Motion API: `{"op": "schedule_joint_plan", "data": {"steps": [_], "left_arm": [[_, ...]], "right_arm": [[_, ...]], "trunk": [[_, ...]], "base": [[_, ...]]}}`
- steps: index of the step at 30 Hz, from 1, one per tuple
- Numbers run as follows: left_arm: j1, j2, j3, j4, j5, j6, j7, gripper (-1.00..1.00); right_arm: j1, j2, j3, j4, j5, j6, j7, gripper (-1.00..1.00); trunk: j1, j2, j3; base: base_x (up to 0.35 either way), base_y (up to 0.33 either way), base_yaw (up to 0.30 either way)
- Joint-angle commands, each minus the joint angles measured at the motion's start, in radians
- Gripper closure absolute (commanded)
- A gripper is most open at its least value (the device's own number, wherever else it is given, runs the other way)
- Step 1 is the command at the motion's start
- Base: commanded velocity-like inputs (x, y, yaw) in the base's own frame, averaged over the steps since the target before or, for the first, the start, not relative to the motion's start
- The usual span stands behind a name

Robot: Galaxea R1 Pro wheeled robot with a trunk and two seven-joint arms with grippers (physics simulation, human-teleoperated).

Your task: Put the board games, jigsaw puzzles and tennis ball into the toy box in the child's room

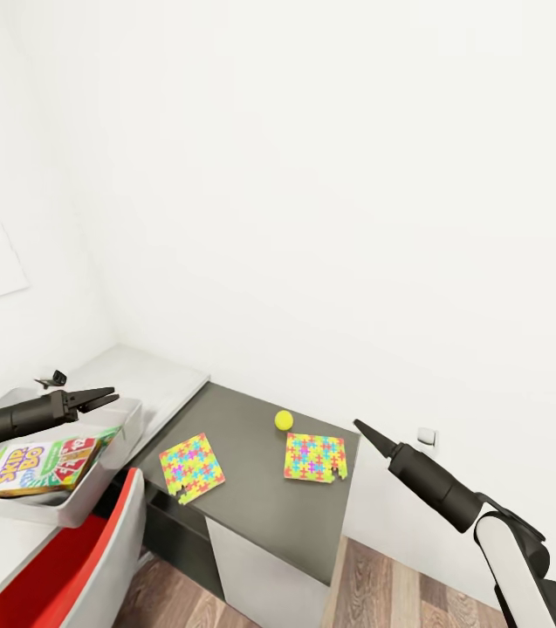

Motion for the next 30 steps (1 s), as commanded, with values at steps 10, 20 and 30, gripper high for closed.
{"op": "schedule_joint_plan", "data": {"steps": [10, 20, 30], "left_arm": [[-0.001, 0.003, 0.002, 0.000, -0.002, 0.011, -0.004, -1.00], [-0.001, 0.005, 0.003, 0.000, -0.002, 0.011, -0.004, -1.00], [-0.001, 0.006, 0.003, 0.000, -0.002, 0.011, -0.004, -1.00]], "right_arm": [[-0.001, 0.000, -0.001, 0.000, -0.007, 0.001, -0.002, -1.00], [-0.001, 0.001, -0.001, 0.000, -0.006, 0.000, -0.003, -1.00], [-0.001, 0.002, 0.000, 0.000, -0.006, 0.000, -0.003, -1.00]], "trunk": [[0.001, -0.002, -0.002], [0.001, -0.002, -0.002], [0.001, -0.002, -0.002]], "base": [[0.000, -0.056, -0.003], [0.000, -0.003, 0.000], [0.000, 0.000, 0.000]]}}
